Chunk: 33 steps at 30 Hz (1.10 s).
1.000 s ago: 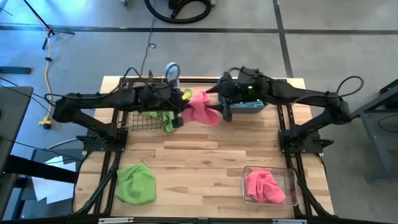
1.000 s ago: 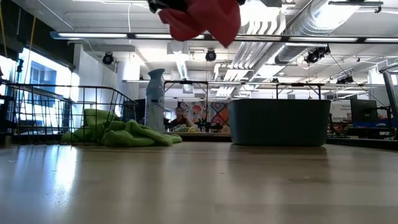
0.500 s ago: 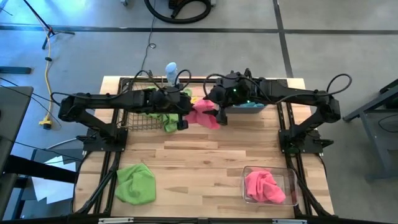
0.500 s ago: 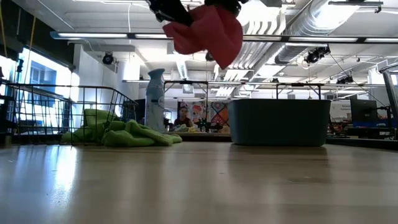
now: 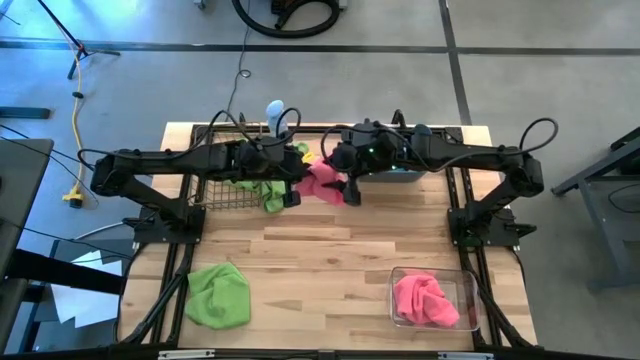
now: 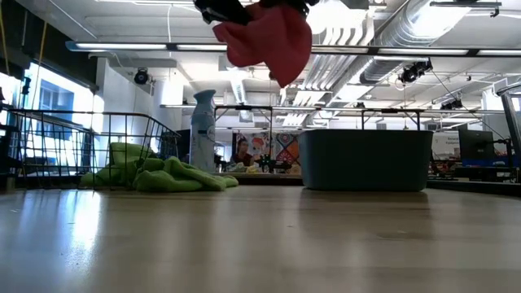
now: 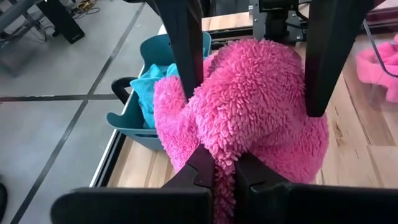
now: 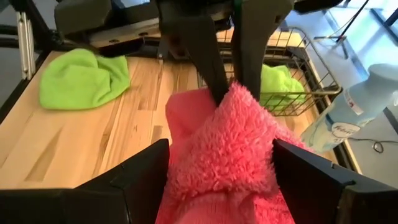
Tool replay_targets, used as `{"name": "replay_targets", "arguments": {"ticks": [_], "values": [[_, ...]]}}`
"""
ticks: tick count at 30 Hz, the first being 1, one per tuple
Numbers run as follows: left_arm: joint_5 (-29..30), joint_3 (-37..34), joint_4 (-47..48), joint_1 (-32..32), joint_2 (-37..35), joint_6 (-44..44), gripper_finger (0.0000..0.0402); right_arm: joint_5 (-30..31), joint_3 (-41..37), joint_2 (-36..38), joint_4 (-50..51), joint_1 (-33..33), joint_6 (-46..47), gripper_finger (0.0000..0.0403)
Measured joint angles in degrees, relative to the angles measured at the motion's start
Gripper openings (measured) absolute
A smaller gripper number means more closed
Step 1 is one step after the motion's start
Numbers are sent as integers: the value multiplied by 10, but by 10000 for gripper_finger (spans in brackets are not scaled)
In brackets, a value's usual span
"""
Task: Sort microfiber towel by color & place in baskets
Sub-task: Put the pink towel into the transparent bin
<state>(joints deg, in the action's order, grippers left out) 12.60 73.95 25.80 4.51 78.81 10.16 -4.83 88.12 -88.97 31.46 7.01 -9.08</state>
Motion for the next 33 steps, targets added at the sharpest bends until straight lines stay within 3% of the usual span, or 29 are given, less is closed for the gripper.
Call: {"name": "replay_targets", "arguments": {"ticks": [11,15,23,33], "values": [[0,0,-4,0,0,-4,0,16,0,0,17,0,0,258],[0,0,-4,0,0,-5,0,46,0,0,17,0,0,200],[-1,0,-4,-1,0,-5,0,13,0,0,15,1,-3,20],[-2,0,-4,-1,0,10,39,3,0,0,14,1,0,6]]}}
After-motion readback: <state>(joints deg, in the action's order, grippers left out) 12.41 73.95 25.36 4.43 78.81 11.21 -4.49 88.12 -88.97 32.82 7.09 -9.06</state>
